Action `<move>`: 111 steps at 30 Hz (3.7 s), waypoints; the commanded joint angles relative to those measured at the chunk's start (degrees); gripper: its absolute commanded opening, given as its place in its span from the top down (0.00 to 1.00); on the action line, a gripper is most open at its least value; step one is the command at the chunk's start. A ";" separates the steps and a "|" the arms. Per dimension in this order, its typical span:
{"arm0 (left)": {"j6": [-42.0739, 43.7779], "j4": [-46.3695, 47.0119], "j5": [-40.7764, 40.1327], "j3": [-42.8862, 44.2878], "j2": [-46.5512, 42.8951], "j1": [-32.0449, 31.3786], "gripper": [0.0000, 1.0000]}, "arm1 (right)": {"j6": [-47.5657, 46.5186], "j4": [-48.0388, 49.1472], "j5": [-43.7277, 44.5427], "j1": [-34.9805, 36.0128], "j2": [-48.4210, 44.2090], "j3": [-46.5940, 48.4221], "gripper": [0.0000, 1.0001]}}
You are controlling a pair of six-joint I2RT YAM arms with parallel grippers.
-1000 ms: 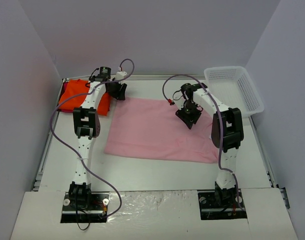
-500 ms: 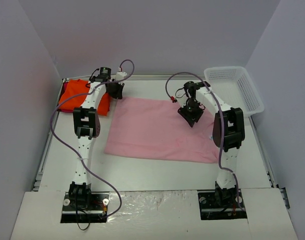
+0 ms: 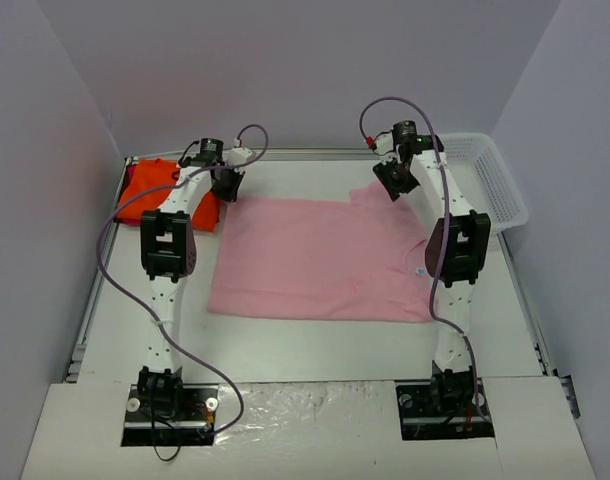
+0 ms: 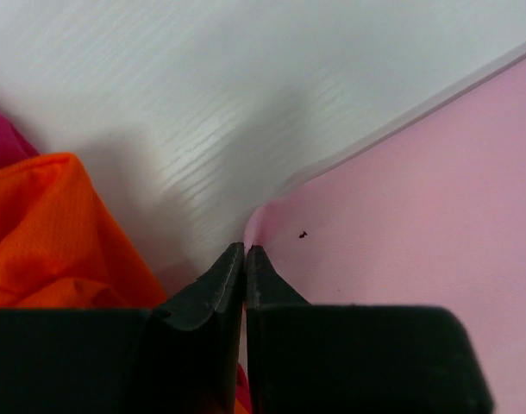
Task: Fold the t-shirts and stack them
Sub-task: Grap the side of the flattened tshirt furthest away from the robot with both arms
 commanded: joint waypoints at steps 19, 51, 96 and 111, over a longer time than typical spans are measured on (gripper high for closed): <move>-0.01 5.31 -6.39 -14.68 -15.86 -0.83 0.98 | 3.76 19.43 -8.71 -0.47 14.57 13.78 0.57; -0.28 6.02 -9.21 -16.35 -15.07 -2.59 0.98 | 12.46 24.62 -23.46 -6.36 26.98 20.91 0.52; -1.68 6.98 -12.72 -21.09 -23.68 -3.03 0.98 | 8.42 23.57 -18.64 -4.78 8.88 8.87 1.00; -2.03 9.26 -10.00 -31.73 -32.90 -2.94 0.98 | 7.19 21.81 -20.57 -4.34 -6.50 -7.20 1.00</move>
